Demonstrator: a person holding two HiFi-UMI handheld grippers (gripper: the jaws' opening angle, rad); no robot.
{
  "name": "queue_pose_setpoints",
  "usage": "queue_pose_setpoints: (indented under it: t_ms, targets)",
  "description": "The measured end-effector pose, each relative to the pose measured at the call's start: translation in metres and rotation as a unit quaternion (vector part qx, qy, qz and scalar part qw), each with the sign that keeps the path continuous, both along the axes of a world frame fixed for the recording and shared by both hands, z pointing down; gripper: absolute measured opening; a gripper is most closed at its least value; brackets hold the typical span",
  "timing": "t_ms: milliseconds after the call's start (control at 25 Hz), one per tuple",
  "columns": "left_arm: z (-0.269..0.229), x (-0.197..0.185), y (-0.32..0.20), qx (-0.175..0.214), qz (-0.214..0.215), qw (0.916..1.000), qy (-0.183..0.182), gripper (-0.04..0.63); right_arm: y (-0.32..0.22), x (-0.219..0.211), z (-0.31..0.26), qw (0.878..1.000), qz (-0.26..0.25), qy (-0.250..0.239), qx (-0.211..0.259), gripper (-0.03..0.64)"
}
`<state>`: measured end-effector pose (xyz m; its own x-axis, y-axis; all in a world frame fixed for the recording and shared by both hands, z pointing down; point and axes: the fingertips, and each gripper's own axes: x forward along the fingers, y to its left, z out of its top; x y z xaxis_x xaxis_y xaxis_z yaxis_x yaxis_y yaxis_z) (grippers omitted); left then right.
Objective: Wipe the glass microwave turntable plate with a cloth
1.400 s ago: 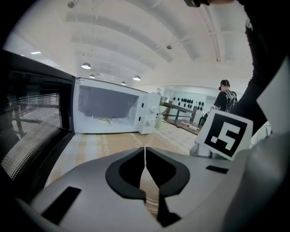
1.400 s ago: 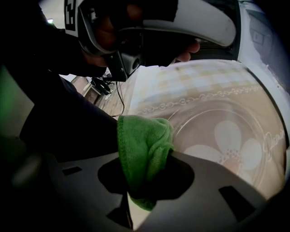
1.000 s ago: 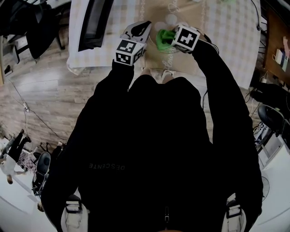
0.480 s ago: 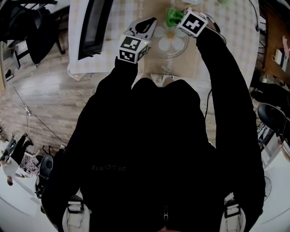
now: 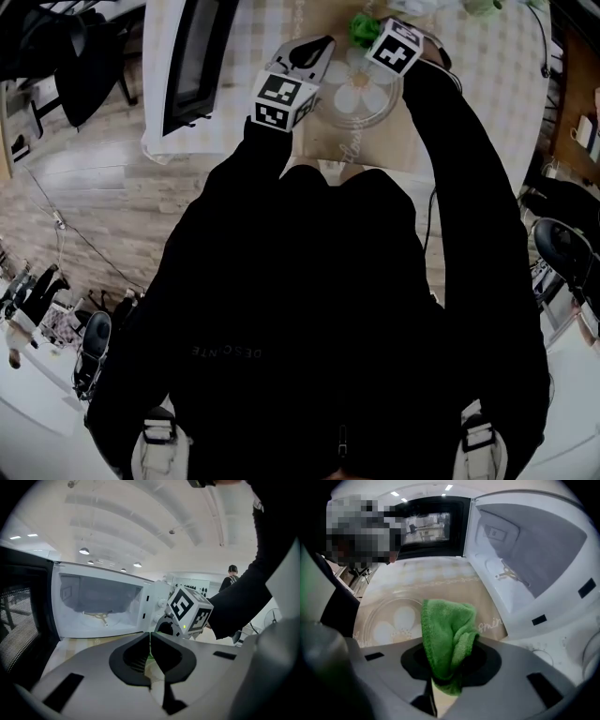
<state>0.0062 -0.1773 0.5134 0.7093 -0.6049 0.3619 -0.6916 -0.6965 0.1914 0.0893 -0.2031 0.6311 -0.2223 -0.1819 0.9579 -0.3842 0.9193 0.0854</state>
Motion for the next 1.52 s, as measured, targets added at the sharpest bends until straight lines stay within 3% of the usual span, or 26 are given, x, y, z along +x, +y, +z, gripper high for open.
queue_pose_setpoints:
  t_ms: [320,840,1520]
  targets:
    - [0.015,-0.007,0.001,-0.018,-0.005,0.9998,-0.004,0.023,0.022,-0.012,0.027,0.998,-0.051,0.024,-0.019,0.110]
    - [0.020,-0.005,0.016,-0.027,-0.007,0.9996,-0.002,0.023,0.081,-0.015,0.027,0.994,-0.044,0.011,-0.096,0.110]
    - [0.034,-0.001,0.069,-0.039,0.023,0.9988,-0.019,0.023,0.166,-0.034,0.028,0.989,-0.072,-0.012,-0.130,0.110]
